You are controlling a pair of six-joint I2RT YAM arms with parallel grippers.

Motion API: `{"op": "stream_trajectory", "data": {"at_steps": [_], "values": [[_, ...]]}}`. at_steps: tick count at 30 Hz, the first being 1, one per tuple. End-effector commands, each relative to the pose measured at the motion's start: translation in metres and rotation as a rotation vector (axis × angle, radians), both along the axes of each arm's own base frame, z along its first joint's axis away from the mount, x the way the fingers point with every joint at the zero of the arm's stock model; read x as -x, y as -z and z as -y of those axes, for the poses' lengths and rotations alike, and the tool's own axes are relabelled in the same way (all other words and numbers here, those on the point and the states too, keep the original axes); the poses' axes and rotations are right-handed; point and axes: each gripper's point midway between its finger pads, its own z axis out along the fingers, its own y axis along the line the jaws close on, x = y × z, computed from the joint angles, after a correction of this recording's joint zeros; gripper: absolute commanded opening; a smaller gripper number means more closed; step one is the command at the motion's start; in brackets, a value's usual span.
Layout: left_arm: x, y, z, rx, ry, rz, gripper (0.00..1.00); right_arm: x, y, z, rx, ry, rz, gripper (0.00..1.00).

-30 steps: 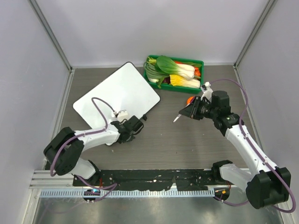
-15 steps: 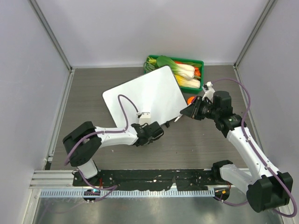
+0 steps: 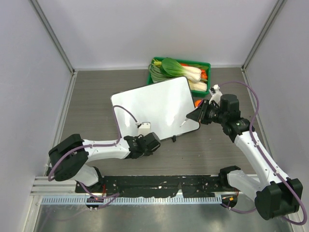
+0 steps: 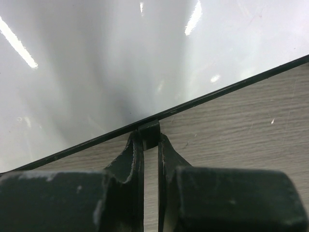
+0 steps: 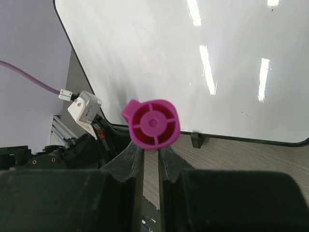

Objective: Write a sentence on the whiteboard
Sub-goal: Move the whiteboard stand to the center of the board, then hold the whiteboard at the center of the board.

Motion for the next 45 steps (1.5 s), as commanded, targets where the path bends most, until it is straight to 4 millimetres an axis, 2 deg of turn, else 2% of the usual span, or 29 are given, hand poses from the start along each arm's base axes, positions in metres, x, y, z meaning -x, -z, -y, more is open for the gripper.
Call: {"op": "stream_trajectory", "data": {"at_steps": [1, 8, 24, 31, 36, 37, 38, 41, 42, 45], "values": [[0.029, 0.008, 0.000, 0.000, 0.069, -0.093, 0.00, -0.009, -0.029, -0.001, -0.017, 0.004, 0.081, 0.01], [0.045, 0.010, 0.011, -0.018, 0.085, -0.120, 0.00, -0.007, -0.033, -0.001, -0.026, 0.004, 0.088, 0.01], [0.081, -0.011, 0.012, -0.061, 0.177, -0.054, 0.00, -0.008, -0.039, -0.001, -0.028, 0.003, 0.111, 0.01], [0.098, -0.011, 0.022, -0.060, 0.197, -0.067, 0.00, -0.006, -0.046, -0.003, -0.041, -0.011, 0.138, 0.01], [0.103, -0.016, 0.030, -0.076, 0.208, -0.057, 0.00, -0.006, -0.049, -0.004, -0.044, -0.019, 0.150, 0.01], [0.103, -0.018, 0.030, -0.086, 0.211, -0.054, 0.04, -0.006, -0.049, -0.004, -0.044, -0.021, 0.149, 0.01], [0.104, -0.019, 0.029, -0.098, 0.215, -0.050, 0.13, -0.006, -0.049, -0.004, -0.045, -0.023, 0.146, 0.01], [0.106, -0.026, 0.027, -0.105, 0.222, -0.030, 0.59, -0.005, -0.048, -0.004, -0.045, -0.024, 0.147, 0.01], [0.108, -0.028, 0.027, -0.097, 0.225, -0.025, 0.70, -0.005, -0.048, -0.004, -0.046, -0.025, 0.146, 0.01], [0.107, -0.041, 0.026, -0.062, 0.229, -0.009, 0.83, -0.004, -0.052, -0.004, -0.049, -0.019, 0.157, 0.01]]}}
